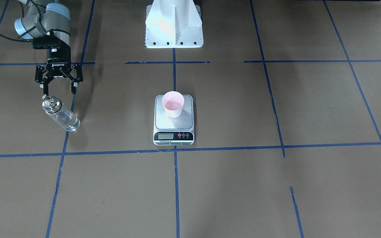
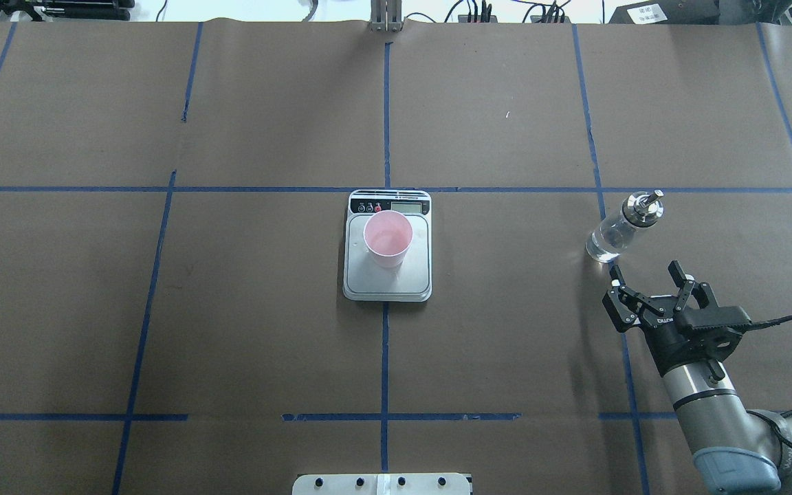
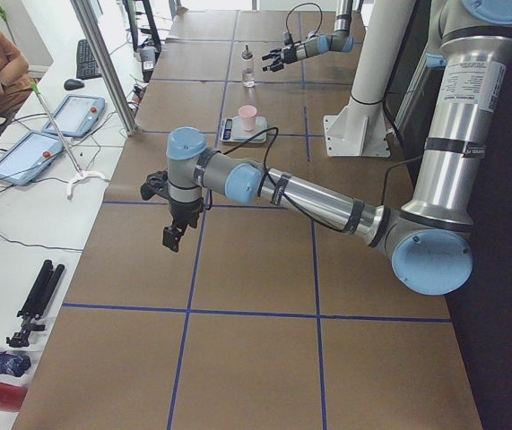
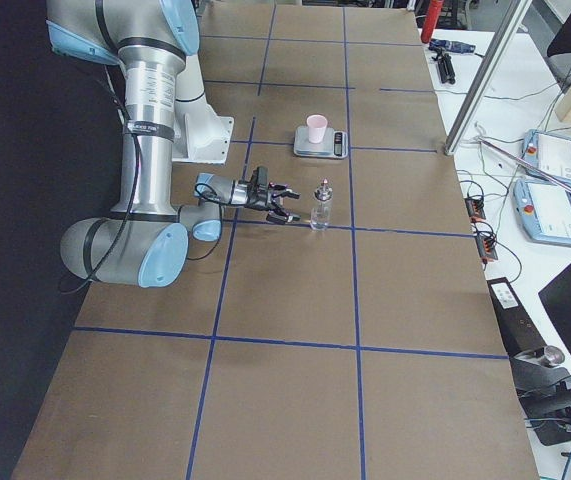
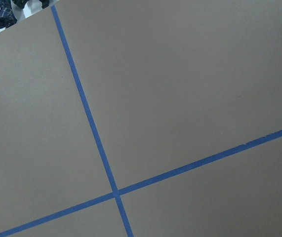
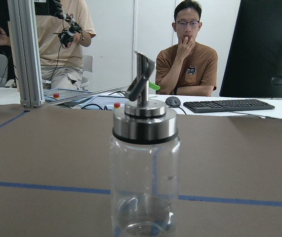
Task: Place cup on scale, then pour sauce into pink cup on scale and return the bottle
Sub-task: 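Approach the glass sauce bottle with the right gripper from the near side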
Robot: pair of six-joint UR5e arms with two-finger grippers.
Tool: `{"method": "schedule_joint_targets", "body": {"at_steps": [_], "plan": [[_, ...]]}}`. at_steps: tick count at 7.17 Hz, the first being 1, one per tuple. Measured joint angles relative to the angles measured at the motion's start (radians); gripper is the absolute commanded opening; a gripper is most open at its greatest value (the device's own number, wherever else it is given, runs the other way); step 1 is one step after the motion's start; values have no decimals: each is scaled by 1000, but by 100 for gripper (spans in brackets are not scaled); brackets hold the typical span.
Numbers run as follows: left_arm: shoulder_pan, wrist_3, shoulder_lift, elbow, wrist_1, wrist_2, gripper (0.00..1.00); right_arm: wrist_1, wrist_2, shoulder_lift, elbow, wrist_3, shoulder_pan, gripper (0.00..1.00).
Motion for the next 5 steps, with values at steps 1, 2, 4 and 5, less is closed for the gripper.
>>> {"method": "schedule_joint_targets", "body": {"at_steps": [1,2,4,5], "plan": [[0,0,0,0,0,0,100,0,0,9,-15,-4,11,100],[0,0,0,2,1,1,100,0,1,13,-22,-12,20,100],[0,-1,0,7,2,1,100,0,1,29,-31,-45,35,100],[0,-2,1,10,2,1,100,0,1,48,-43,-55,43,100]]}}
